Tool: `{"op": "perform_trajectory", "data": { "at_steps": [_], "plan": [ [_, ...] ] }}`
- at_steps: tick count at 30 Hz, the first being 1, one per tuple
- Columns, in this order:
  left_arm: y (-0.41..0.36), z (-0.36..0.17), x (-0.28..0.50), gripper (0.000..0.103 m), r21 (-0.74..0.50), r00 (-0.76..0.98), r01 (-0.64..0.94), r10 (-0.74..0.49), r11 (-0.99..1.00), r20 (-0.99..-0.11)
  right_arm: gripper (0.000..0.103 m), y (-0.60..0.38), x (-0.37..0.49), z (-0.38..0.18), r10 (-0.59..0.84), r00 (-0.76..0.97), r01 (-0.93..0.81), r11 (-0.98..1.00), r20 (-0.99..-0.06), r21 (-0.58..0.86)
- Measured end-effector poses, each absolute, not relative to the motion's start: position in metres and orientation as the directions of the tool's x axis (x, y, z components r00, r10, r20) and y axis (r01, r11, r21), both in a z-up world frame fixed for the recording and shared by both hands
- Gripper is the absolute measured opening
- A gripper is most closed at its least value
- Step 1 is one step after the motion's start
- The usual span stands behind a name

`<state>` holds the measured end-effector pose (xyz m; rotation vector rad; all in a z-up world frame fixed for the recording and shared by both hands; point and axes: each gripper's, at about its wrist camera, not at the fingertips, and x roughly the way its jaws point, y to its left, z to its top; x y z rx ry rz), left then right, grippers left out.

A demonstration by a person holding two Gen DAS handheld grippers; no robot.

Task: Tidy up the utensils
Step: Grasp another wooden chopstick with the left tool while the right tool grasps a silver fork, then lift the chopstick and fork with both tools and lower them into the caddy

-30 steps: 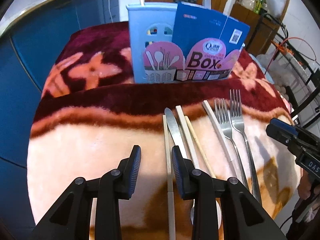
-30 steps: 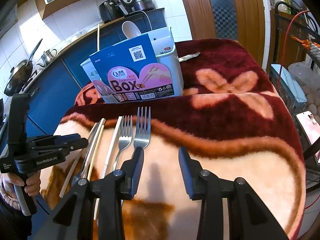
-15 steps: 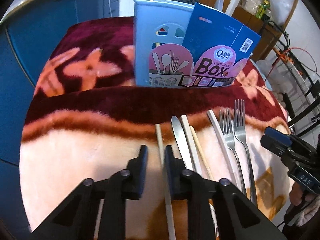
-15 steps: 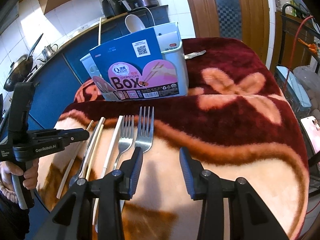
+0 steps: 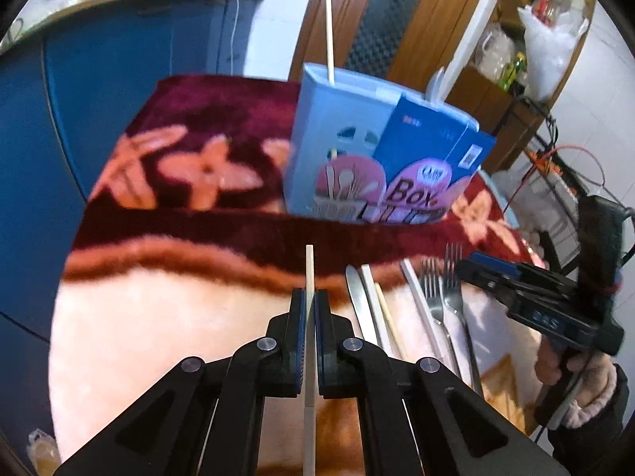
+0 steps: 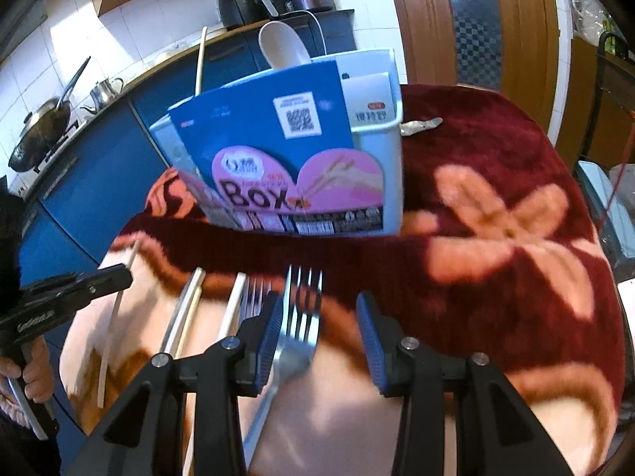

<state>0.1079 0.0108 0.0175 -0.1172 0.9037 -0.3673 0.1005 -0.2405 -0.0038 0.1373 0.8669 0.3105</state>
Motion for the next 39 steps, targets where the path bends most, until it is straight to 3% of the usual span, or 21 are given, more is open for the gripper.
{"op": "perform_trajectory", "data": {
  "at_steps": [9, 13, 16, 25, 39],
  "plan": [
    [0.012, 0.036, 0.104, 0.004, -0.257, 0.626, 0.278, -0.378, 0.925, -0.682, 0.037, -0.248, 0.113, -0.01, 0.419, 0.582, -0.247, 0.908, -0.697, 0.339],
    [0.007, 0.042, 0.104, 0.004, -0.258, 0.641, 0.286, -0.384, 0.923, -0.665, 0.014, -0.248, 0.11, -0.01, 0.442, 0.578, -0.266, 0.897, -0.686, 0.354],
    [0.005, 0.049, 0.103, 0.004, -0.253, 0.659, 0.29, -0.384, 0.923, -0.647, 0.008, -0.249, 0.105, -0.007, 0.445, 0.6, -0.272, 0.895, -0.665, 0.354],
    [0.002, 0.072, 0.096, 0.004, -0.218, 0.753, 0.288, -0.361, 0.933, -0.55, 0.003, -0.255, 0.071, 0.027, 0.408, 0.714, -0.264, 0.91, -0.569, 0.32],
    [0.005, 0.131, 0.115, 0.004, -0.238, 0.848, 0.249, -0.33, 0.939, -0.414, 0.003, -0.255, 0.029, 0.098, 0.206, 0.92, -0.187, 0.978, -0.332, 0.089]
  ]
}}
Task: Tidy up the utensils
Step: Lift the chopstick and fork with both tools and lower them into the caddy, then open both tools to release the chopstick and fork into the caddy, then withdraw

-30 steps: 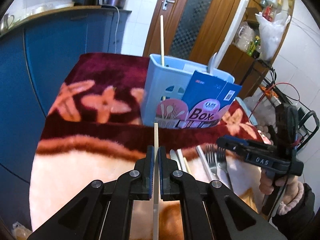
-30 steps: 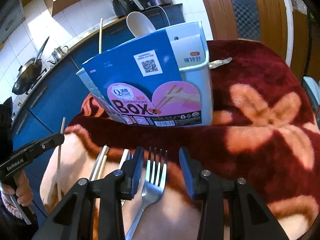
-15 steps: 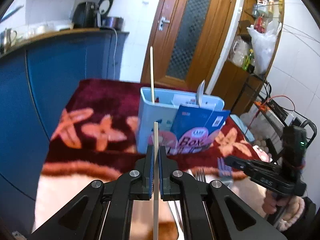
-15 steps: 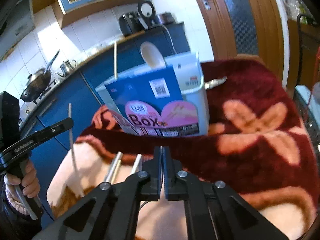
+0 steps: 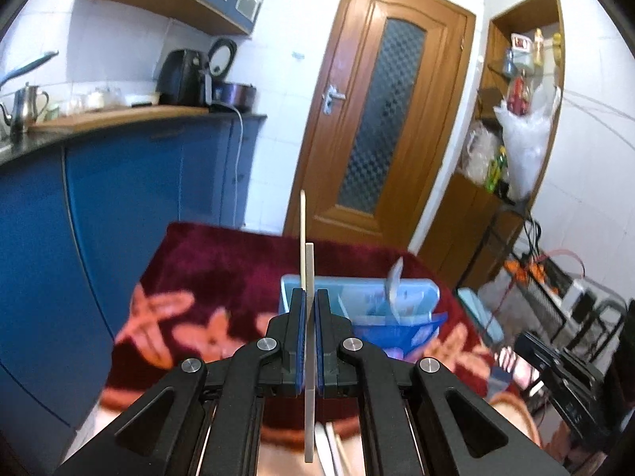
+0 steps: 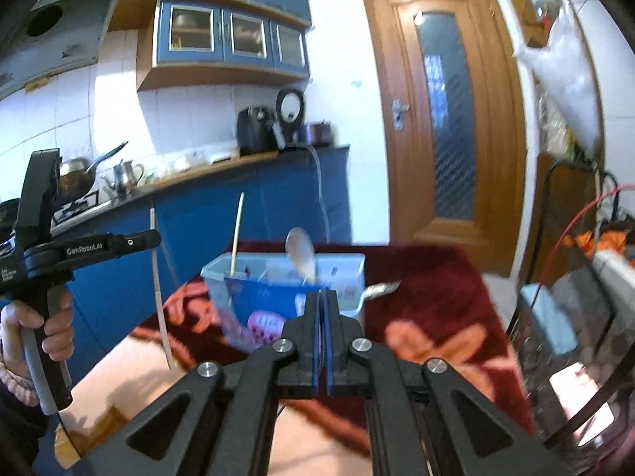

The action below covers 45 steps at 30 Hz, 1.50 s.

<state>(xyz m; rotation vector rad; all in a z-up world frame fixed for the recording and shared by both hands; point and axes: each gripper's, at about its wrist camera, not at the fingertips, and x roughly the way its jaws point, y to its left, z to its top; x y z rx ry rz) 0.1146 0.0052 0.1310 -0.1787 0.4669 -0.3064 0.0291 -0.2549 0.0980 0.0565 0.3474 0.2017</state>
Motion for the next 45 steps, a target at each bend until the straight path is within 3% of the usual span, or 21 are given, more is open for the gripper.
{"op": "perform_trajectory", "data": {
  "at_steps": [9, 17, 30, 34, 39, 45],
  "plan": [
    [-0.001, 0.179, 0.145, 0.004, -0.249, 0.915, 0.217, -0.286, 0.944, -0.285, 0.003, -0.268, 0.037, 0.129, 0.126, 0.956, -0.117, 0.992, -0.264, 0.048],
    [-0.028, 0.177, 0.175, 0.004, -0.242, 0.936, 0.212, -0.268, 0.947, -0.227, 0.003, -0.281, 0.048, 0.148, 0.057, 0.97, -0.052, 0.998, -0.236, 0.027],
    [-0.043, 0.119, 0.201, 0.004, -0.194, 0.915, 0.201, -0.255, 0.96, -0.312, 0.004, -0.273, 0.078, 0.181, -0.087, 0.989, 0.076, 0.992, -0.12, -0.1],
    [-0.042, 0.106, 0.202, 0.004, -0.196, 0.903, 0.212, -0.269, 0.957, -0.336, 0.003, -0.254, 0.096, 0.182, -0.125, 0.988, 0.106, 0.975, -0.086, -0.197],
    [-0.045, 0.094, 0.199, 0.004, -0.199, 0.885, 0.236, -0.295, 0.951, -0.36, 0.003, -0.235, 0.118, 0.164, -0.108, 0.986, 0.072, 0.963, -0.128, -0.261],
    [-0.042, 0.087, 0.194, 0.004, -0.207, 0.871, 0.243, -0.307, 0.948, -0.384, 0.004, -0.225, 0.136, 0.135, -0.001, 0.972, -0.048, 0.978, -0.233, -0.202]
  ]
}}
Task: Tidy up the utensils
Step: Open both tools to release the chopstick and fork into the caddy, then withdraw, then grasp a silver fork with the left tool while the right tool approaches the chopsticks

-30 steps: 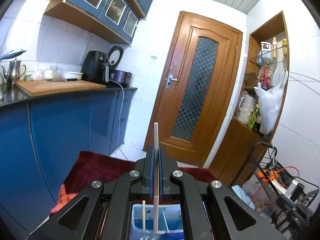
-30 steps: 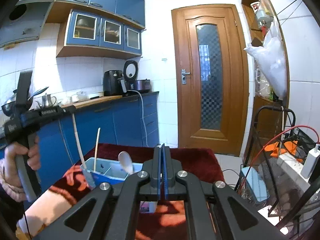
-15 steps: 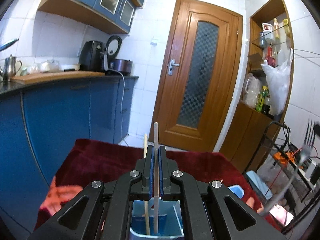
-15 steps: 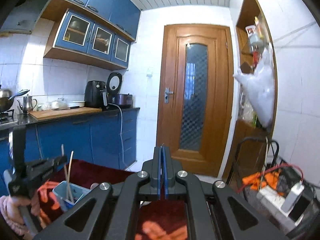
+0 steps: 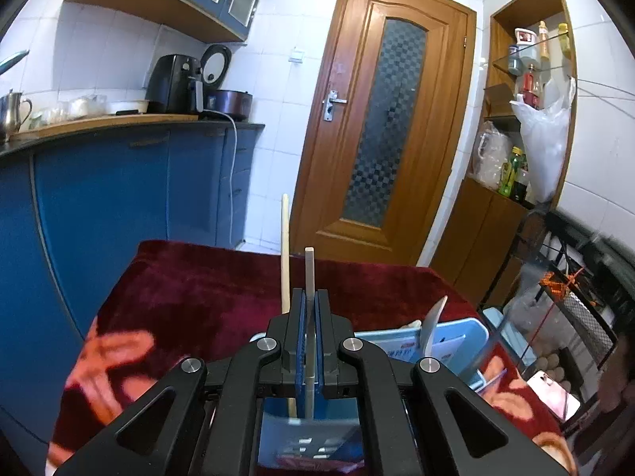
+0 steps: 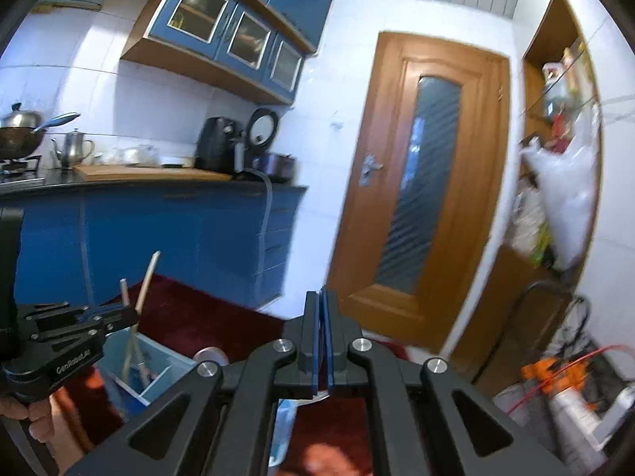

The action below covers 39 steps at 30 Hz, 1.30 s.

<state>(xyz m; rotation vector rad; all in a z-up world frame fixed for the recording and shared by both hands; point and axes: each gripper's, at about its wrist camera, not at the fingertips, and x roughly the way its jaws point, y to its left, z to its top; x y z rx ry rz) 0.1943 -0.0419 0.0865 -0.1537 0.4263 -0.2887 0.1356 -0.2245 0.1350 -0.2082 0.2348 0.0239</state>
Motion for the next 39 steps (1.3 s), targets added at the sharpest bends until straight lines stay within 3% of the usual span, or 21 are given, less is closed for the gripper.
{"op": "perform_trajectory", "data": {
  "at_steps": [6, 9, 11, 13, 20, 31, 39],
  "plan": [
    [-0.039, 0.086, 0.186, 0.007, -0.204, 0.844, 0.274, -0.337, 0.94, -0.416, 0.004, -0.229, 0.143, 0.117, 0.131, 0.944, -0.152, 0.987, -0.302, -0.046],
    [-0.039, 0.088, 0.18, 0.02, -0.2, 0.837, 0.284, -0.344, 0.938, -0.426, 0.012, -0.235, 0.141, 0.116, 0.169, 0.938, -0.172, 0.985, -0.302, 0.018],
    [-0.038, 0.089, 0.176, 0.034, -0.202, 0.836, 0.287, -0.348, 0.936, -0.425, 0.015, -0.237, 0.136, 0.119, 0.174, 0.941, -0.172, 0.985, -0.291, 0.035],
    [-0.037, 0.09, 0.171, 0.037, -0.2, 0.835, 0.291, -0.35, 0.936, -0.424, 0.018, -0.24, 0.129, 0.121, 0.178, 0.943, -0.172, 0.984, -0.28, 0.045],
    [-0.031, 0.097, 0.154, 0.041, -0.192, 0.822, 0.287, -0.344, 0.939, -0.454, 0.023, -0.248, 0.104, 0.127, 0.194, 0.943, -0.171, 0.98, -0.272, 0.105],
    [-0.022, 0.093, 0.119, 0.044, -0.156, 0.786, 0.287, -0.325, 0.945, -0.526, 0.025, -0.237, 0.067, 0.105, 0.204, 0.899, -0.171, 0.978, -0.388, 0.118],
    [-0.017, 0.067, 0.102, 0.044, -0.169, 0.705, 0.265, -0.31, 0.949, -0.638, 0.029, -0.233, 0.044, 0.086, 0.212, 0.864, -0.167, 0.976, -0.456, 0.138]
  ]
}}
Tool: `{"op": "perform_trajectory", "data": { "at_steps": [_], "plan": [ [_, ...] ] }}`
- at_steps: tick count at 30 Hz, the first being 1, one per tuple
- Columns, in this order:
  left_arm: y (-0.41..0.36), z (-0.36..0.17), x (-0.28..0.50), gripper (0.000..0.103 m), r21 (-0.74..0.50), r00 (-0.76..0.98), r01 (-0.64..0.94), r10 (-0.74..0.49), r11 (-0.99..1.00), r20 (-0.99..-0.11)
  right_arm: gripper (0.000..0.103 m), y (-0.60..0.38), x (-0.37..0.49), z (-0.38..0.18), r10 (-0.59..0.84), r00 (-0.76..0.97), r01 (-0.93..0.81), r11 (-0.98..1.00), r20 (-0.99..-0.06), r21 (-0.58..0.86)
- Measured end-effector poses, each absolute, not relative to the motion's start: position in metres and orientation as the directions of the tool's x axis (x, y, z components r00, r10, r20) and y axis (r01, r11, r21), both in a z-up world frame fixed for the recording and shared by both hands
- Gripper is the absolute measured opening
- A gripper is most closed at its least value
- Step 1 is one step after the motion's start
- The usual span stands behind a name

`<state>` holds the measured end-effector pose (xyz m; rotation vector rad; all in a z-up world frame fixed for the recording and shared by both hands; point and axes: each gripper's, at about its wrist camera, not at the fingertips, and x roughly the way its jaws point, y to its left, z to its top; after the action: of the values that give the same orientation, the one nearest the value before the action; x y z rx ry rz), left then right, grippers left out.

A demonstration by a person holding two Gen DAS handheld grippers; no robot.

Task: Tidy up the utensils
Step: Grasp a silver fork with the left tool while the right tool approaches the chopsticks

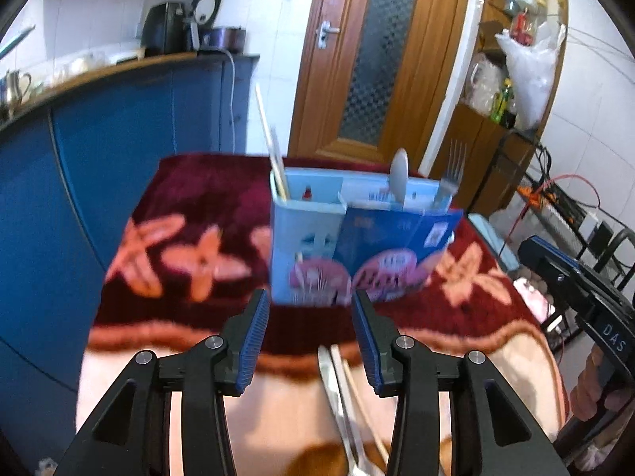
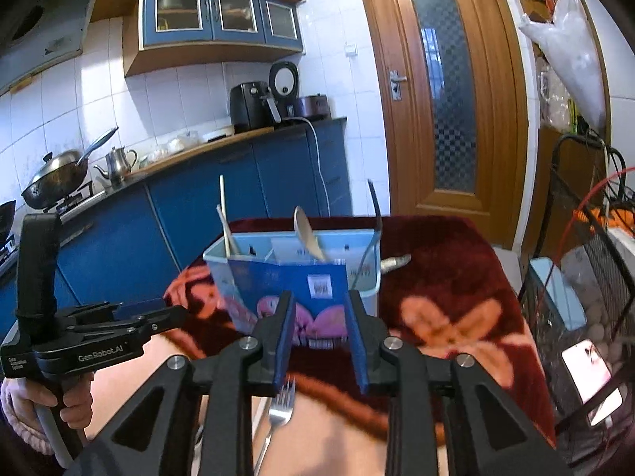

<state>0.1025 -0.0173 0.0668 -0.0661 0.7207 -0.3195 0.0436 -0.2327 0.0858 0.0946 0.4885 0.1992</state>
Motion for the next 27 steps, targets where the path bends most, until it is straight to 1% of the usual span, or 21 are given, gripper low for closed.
{"op": "perform_trajectory", "data": {
  "at_steps": [5, 12, 16, 20, 27],
  "plan": [
    [-0.016, 0.045, 0.094, 0.044, -0.18, 0.65, 0.253, -0.305, 0.95, -0.696, 0.032, -0.236, 0.032, 0.071, 0.22, 0.843, -0.158, 0.973, -0.491, 0.165],
    [-0.022, 0.015, 0.083, 0.044, -0.165, 0.567, 0.245, -0.279, 0.955, -0.775, 0.035, -0.245, 0.019, 0.052, 0.226, 0.819, -0.144, 0.971, -0.527, 0.192],
    [-0.026, 0.006, 0.077, 0.044, -0.15, 0.537, 0.252, -0.267, 0.956, -0.8, 0.035, -0.252, 0.013, 0.046, 0.229, 0.813, -0.134, 0.968, -0.535, 0.211],
    [-0.034, 0.002, 0.073, 0.044, -0.104, 0.521, 0.257, -0.228, 0.961, -0.822, 0.036, -0.259, 0.006, 0.041, 0.23, 0.811, -0.123, 0.966, -0.538, 0.227],
    [-0.04, -0.008, 0.076, 0.044, -0.092, 0.461, 0.241, -0.197, 0.966, -0.865, 0.037, -0.274, -0.002, 0.03, 0.237, 0.807, -0.108, 0.96, -0.541, 0.26]
  ]
}}
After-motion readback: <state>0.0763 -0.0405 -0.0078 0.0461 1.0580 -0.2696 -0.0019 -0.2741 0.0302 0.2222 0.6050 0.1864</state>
